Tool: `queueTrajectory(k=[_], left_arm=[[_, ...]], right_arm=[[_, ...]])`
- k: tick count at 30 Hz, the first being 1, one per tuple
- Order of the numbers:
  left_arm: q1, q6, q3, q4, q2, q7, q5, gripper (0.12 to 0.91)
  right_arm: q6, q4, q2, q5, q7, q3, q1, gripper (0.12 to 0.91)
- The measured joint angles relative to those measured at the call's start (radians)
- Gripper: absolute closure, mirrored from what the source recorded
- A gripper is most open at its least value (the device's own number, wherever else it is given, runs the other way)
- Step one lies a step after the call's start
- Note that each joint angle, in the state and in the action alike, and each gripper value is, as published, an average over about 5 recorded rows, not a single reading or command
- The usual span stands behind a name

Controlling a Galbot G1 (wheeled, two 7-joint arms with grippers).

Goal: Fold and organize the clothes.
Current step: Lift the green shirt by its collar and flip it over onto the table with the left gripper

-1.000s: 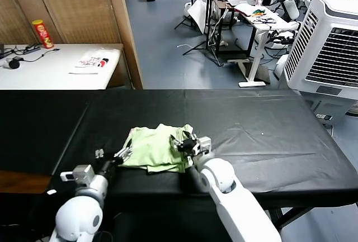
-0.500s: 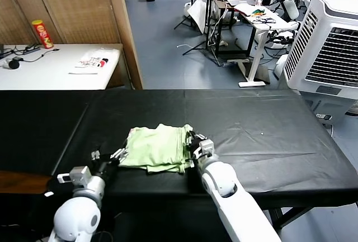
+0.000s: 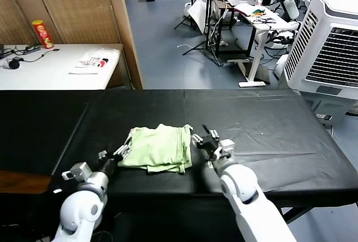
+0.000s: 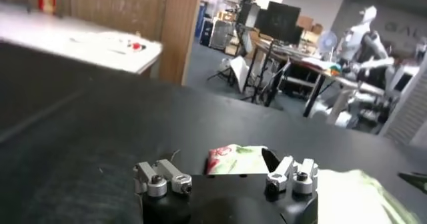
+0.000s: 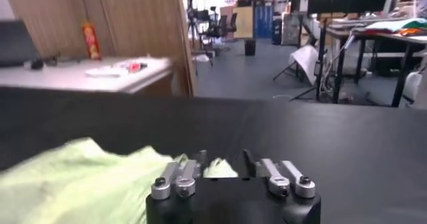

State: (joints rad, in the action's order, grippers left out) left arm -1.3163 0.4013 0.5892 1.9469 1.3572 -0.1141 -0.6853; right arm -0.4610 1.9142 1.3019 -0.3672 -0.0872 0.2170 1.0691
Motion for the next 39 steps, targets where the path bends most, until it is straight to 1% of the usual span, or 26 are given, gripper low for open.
queueTrajectory(k=[1, 4, 9, 14, 16, 17, 23, 24, 25, 27, 28, 29, 31, 36, 39], left_arm=[[0.004, 0.000, 0.000, -0.009, 0.003, 0.001, -0.014, 0.232], [0.014, 0.003, 0.000, -0.033, 0.010, 0.001, -0.056, 0.232], [0.028, 0.005, 0.002, -0.068, 0.014, 0.001, -0.105, 0.232], [0.028, 0.004, 0.006, -0.086, 0.024, -0.001, -0.130, 0.246], [0.028, 0.003, 0.007, -0.092, 0.030, -0.003, -0.135, 0.296], [0.029, 0.003, 0.008, -0.095, 0.033, -0.004, -0.139, 0.335], [0.039, 0.003, 0.013, -0.111, 0.057, -0.030, -0.184, 0.659], [0.039, 0.004, 0.013, -0.110, 0.062, -0.035, -0.186, 0.726], [0.039, 0.005, 0.013, -0.108, 0.066, -0.041, -0.183, 0.776], [0.036, 0.008, 0.014, -0.099, 0.074, -0.055, -0.165, 0.852], [0.035, 0.009, 0.014, -0.093, 0.077, -0.062, -0.149, 0.870], [0.033, 0.010, 0.014, -0.086, 0.079, -0.066, -0.127, 0.871], [0.027, 0.014, 0.016, -0.070, 0.078, -0.066, -0.069, 0.871], [0.007, 0.025, 0.031, -0.023, 0.044, -0.037, 0.107, 0.876], [-0.007, 0.038, 0.046, 0.003, 0.003, -0.032, 0.190, 0.876]], right_arm=[[0.000, 0.012, -0.002, -0.001, 0.000, 0.004, 0.009, 0.245], [0.000, 0.038, -0.003, -0.001, 0.001, 0.012, 0.029, 0.230], [0.000, 0.062, 0.004, 0.003, 0.001, 0.015, 0.048, 0.227], [0.000, 0.073, 0.007, 0.005, 0.001, 0.018, 0.058, 0.227], [0.000, 0.076, 0.008, 0.007, 0.002, 0.019, 0.061, 0.227], [0.000, 0.077, 0.008, 0.008, 0.002, 0.019, 0.063, 0.227], [0.001, 0.082, 0.012, 0.023, 0.005, 0.022, 0.075, 0.227], [0.001, 0.082, 0.013, 0.027, 0.005, 0.023, 0.077, 0.227], [0.002, 0.083, 0.015, 0.032, 0.005, 0.025, 0.080, 0.227], [0.002, 0.083, 0.018, 0.044, 0.005, 0.029, 0.086, 0.227], [0.003, 0.084, 0.019, 0.051, 0.004, 0.031, 0.089, 0.227], [0.003, 0.084, 0.020, 0.058, 0.004, 0.033, 0.092, 0.227], [0.003, 0.084, 0.021, 0.069, 0.004, 0.038, 0.098, 0.227], [0.003, 0.084, 0.018, 0.086, 0.003, 0.049, 0.111, 0.227], [0.003, 0.083, 0.017, 0.093, 0.003, 0.051, 0.114, 0.227]])
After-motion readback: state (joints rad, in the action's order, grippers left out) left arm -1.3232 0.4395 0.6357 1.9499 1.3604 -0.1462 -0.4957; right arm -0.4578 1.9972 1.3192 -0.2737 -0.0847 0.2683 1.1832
